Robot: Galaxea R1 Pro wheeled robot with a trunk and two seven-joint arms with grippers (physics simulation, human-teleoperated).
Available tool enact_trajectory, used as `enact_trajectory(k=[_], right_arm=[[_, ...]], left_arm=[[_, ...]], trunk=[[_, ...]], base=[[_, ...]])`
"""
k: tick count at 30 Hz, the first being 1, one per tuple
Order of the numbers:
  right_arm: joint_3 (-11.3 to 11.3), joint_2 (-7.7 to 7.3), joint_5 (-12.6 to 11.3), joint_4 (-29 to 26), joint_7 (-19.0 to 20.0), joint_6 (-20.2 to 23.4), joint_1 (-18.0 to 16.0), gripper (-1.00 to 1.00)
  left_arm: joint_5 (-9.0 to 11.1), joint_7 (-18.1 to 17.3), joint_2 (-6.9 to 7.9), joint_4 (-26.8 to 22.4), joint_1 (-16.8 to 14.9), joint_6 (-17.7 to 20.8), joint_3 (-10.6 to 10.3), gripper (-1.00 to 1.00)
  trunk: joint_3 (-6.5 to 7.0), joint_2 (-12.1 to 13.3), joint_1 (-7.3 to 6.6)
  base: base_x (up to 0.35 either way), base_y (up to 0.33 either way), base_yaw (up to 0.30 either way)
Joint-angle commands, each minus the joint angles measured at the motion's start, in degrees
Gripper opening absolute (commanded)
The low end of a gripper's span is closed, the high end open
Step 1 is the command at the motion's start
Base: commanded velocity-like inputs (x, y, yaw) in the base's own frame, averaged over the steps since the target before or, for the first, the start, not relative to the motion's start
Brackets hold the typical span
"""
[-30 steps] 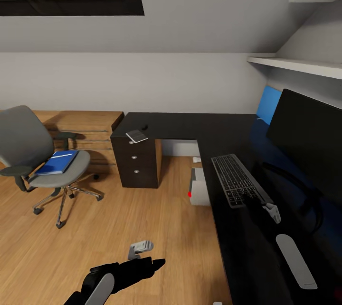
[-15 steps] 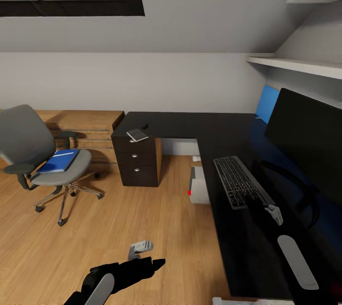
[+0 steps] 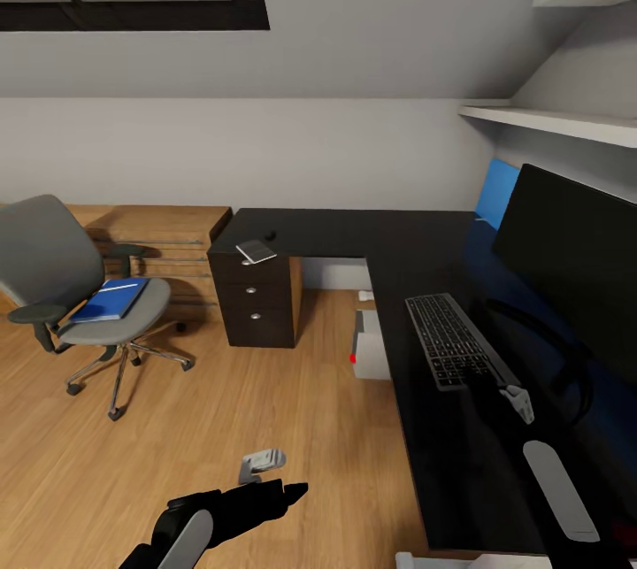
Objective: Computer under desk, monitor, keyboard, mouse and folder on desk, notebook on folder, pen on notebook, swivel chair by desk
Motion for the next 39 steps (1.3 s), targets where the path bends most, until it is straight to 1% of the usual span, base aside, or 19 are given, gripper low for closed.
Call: enact_trajectory(k=[1,5,9,12,20,29,39], right_arm=[[-0.16,-0.01,0.28,0.05,-0.46,0.32,-0.01,-1.0],[-0.21,0.02,0.28,0.05,-0.47,0.16,-0.01,-1.0],[-0.97,0.06,0.35,0.11,-0.53,-0.04,-0.01,-1.0],[-1.08,0.12,0.42,0.13,-0.59,-0.19,-0.01,-1.0],[-0.89,0.31,0.73,0.02,-0.63,-2.59,-0.01,-1.0],[-0.74,0.33,0.78,0.05,-0.71,-4.35,-0.01,-1.0],[-0.7,0.37,0.7,0.06,-0.72,-4.79,-0.01,-1.0]], left_arm=[[0.53,0.42,0.05,-0.09,-0.04,0.12,-0.09,1.0],[0.53,0.42,0.05,-0.11,-0.04,0.13,-0.09,1.0],[0.53,0.42,0.05,-0.08,-0.05,0.08,-0.09,1.0],[0.53,0.42,0.05,-0.11,-0.04,0.12,-0.09,1.0],[0.53,0.42,0.02,-0.07,-0.04,0.11,-0.09,1.0],[0.47,0.42,0.05,-0.12,-0.01,0.07,-0.09,1.0],[0.44,0.42,0.05,-0.12,-0.03,0.09,-0.09,1.0]], trunk=[[-0.07,-0.03,0.0],[-0.07,-0.03,0.0],[-0.07,-0.03,0.0],[-0.07,-0.03,0.0],[-0.07,-0.03,0.0],[-0.07,-0.03,0.0],[-0.07,-0.03,0.0]], base=[[0.0,0.0,0.0],[0.0,0.0,0.0],[0.0,0.0,0.0],[0.0,0.0,0.0],[0.0,0.0,0.0],[0.0,0.0,0.0],[0.0,0.0,0.0]])
